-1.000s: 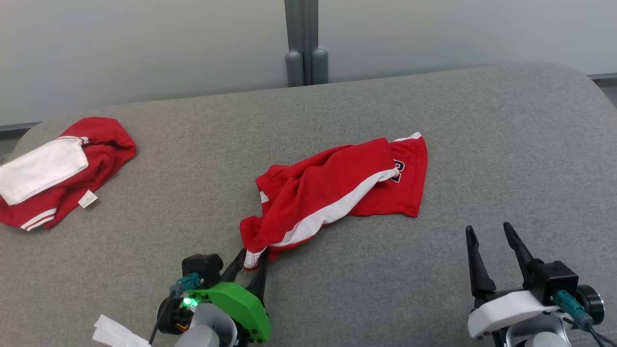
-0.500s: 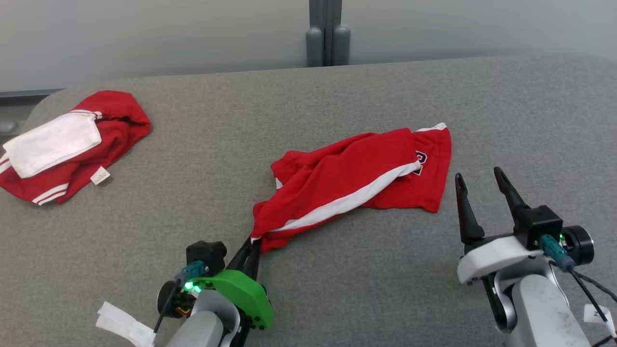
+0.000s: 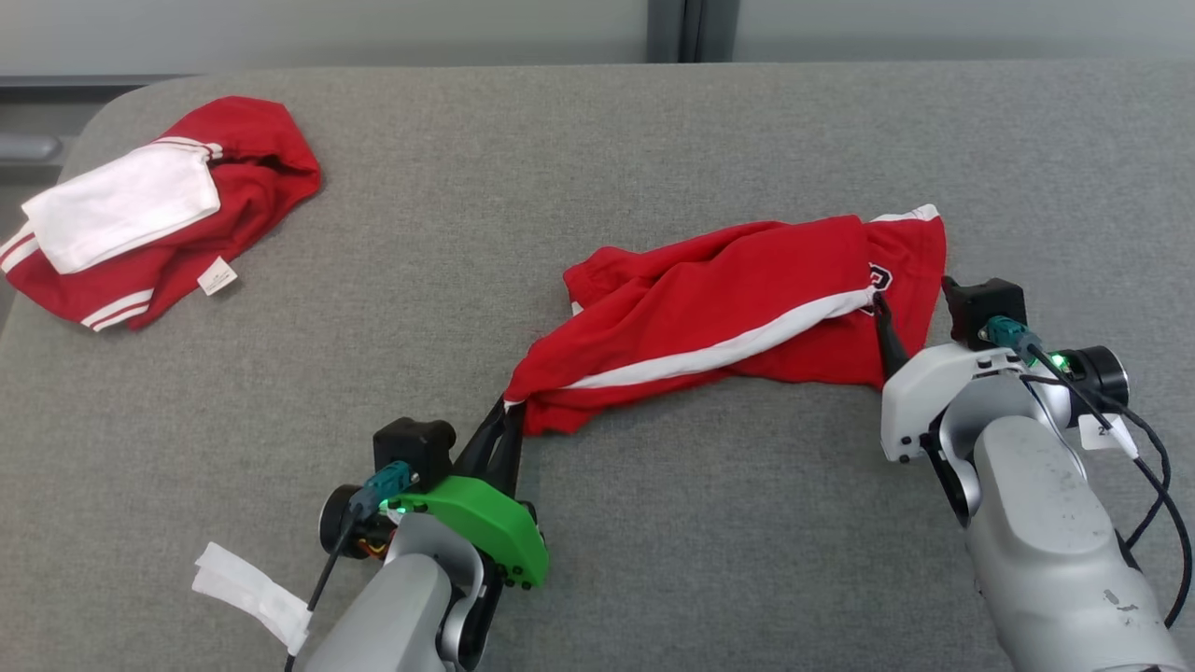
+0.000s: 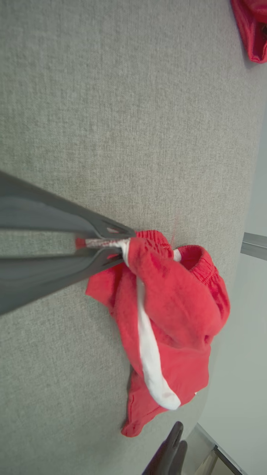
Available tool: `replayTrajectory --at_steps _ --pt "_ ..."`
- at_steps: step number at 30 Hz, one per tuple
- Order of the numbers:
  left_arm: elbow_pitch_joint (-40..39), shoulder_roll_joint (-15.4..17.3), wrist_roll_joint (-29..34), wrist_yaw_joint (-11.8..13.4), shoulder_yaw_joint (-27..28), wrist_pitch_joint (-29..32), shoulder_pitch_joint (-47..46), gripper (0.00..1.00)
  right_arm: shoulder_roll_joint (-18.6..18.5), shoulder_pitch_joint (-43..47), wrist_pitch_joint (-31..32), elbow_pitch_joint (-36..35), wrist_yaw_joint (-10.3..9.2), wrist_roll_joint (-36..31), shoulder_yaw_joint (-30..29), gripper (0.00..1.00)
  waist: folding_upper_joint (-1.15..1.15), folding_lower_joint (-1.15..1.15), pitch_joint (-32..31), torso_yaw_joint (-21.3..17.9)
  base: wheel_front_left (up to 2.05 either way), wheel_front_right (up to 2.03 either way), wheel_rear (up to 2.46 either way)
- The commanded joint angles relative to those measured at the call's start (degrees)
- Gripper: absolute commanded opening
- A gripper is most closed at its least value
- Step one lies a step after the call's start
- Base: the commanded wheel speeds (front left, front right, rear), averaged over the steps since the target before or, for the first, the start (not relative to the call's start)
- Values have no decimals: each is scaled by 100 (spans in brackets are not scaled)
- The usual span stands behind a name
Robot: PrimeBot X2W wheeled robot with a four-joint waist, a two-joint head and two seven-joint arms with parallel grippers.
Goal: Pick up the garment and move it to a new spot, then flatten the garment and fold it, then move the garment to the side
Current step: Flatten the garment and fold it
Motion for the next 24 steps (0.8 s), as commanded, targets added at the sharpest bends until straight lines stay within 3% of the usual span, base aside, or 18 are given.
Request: replayTrajectory --at_steps 1,15,16,17,19,24 --pt "-22 21 -46 30 -4 -49 -112 0 -27 -128 -34 154 -4 -64 -8 100 0 0 148 110 0 0 0" --pt "80 21 -121 90 -54 -121 -163 0 69 -798 -465 1461 -4 -58 461 100 0 0 202 94 0 0 0" --pt "86 21 -124 87 -61 -124 -165 0 72 -828 -475 1520 -4 -35 491 91 0 0 197 96 0 0 0" --pt "94 21 -128 83 -74 -127 -167 0 77 -855 -486 1607 -4 -4 541 69 0 0 192 100 0 0 0" --pt "107 21 -130 81 -98 -133 -169 0 83 -917 -514 1732 -4 49 602 45 0 0 183 111 0 0 0" --pt "140 20 -138 78 -132 -140 -167 0 90 -1011 -529 2045 -4 210 727 32 0 0 157 141 0 0 0"
